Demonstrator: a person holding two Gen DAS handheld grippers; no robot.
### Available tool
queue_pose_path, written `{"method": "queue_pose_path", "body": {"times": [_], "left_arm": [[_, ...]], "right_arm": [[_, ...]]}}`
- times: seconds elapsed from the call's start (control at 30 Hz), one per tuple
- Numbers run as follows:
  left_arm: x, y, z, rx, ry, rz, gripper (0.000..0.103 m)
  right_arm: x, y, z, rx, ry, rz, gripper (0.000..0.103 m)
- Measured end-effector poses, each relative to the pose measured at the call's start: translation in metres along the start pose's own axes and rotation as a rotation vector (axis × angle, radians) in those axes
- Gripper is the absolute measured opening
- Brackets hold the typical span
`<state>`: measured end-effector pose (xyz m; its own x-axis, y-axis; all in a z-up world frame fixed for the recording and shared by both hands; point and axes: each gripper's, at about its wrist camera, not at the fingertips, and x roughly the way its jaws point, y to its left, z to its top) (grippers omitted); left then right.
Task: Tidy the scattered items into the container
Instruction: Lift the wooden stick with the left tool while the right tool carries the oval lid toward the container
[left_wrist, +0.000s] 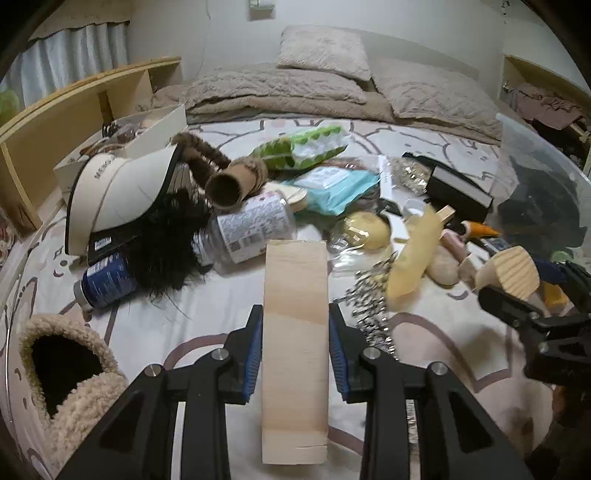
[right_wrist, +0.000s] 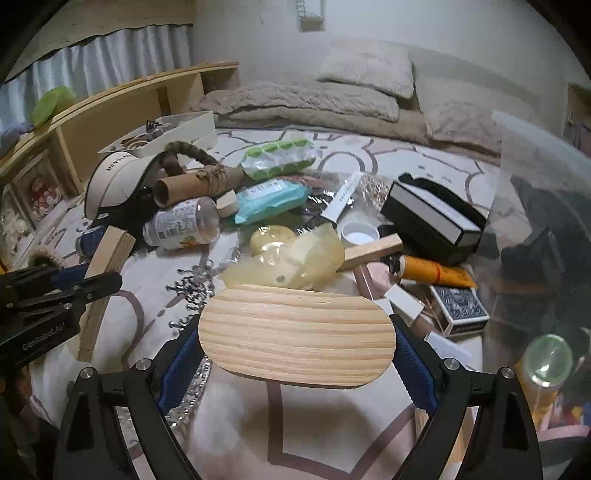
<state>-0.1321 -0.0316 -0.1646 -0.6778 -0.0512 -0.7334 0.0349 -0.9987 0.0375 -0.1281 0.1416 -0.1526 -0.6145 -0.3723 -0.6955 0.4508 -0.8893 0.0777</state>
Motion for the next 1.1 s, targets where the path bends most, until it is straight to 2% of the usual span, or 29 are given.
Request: {"method": "queue_pose_path", "body": {"times": [0.4, 1.1], "left_arm": [[-0.045, -0.014, 0.014, 0.028, -0.083, 0.005, 0.032], [-0.172, -0.062, 0.033, 0.068, -0.289, -0.055, 0.032]], "right_arm": [[-0.052, 0.006, 0.011, -0.013, -0.098, 0.033, 0.094], [-0.180, -0.004, 0.021, -0.041, -0.274, -0.011, 0.094]]}}
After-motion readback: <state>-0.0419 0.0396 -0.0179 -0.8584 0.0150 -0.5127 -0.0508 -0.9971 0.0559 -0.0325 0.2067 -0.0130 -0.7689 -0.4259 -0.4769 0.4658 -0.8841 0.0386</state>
